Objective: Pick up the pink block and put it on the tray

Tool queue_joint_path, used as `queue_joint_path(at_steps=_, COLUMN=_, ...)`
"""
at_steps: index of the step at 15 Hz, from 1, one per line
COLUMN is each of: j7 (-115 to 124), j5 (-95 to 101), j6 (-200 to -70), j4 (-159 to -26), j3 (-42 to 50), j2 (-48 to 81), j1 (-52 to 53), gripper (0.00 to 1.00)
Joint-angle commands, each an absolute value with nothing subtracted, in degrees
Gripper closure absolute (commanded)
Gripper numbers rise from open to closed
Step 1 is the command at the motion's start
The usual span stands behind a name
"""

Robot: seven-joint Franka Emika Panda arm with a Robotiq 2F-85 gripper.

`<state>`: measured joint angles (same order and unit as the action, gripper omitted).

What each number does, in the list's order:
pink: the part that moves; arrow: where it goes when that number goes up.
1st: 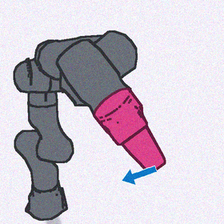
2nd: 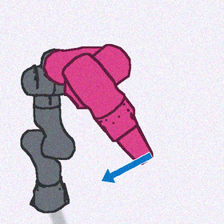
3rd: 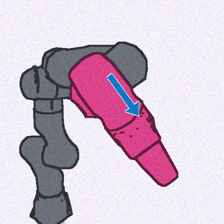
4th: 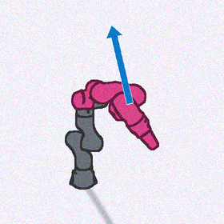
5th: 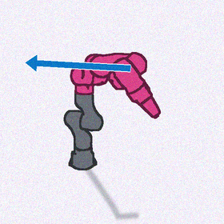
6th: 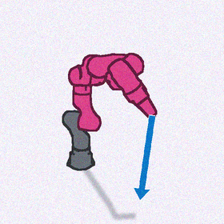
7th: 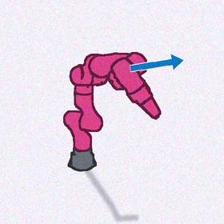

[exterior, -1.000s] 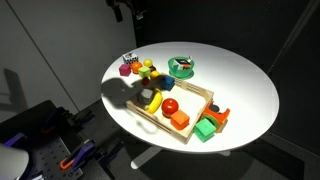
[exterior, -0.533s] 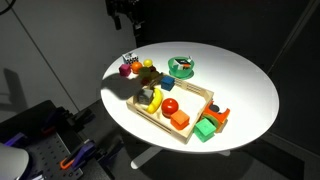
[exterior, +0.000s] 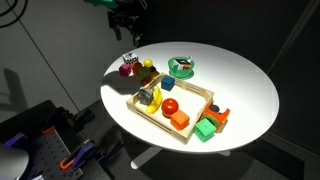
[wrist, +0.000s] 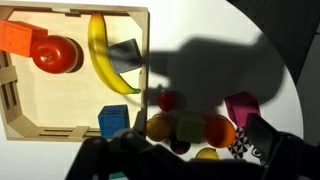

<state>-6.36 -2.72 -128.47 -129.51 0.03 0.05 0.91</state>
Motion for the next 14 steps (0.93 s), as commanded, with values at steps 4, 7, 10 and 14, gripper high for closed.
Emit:
queue_joint_path(at_steps=4, j7=-5.95, j5=-2.70, j6=-128.61, j4=-129.24, j3=-0.27, j2=0.56, j1=0.75, gripper=0.00)
queue_joint_path(at_steps=7, j7=-5.69, j5=-2.30, j6=-129.58, j4=-129.47, j3=-0.38, j2=0.57, j1=0.86, gripper=0.00)
queue_joint_path(at_steps=10, j7=-7.04, j5=-3.08, j6=-131.94, j4=-130.13, j3=-0.99, j2=1.16, j1=1.33, gripper=0.00)
queue_joint_path(at_steps=14, j7=-9.64, j5=-3.42, j6=-135.66, j4=-130.57, j3=-2.34, j2=3.07, j1=2.25, gripper=0.00)
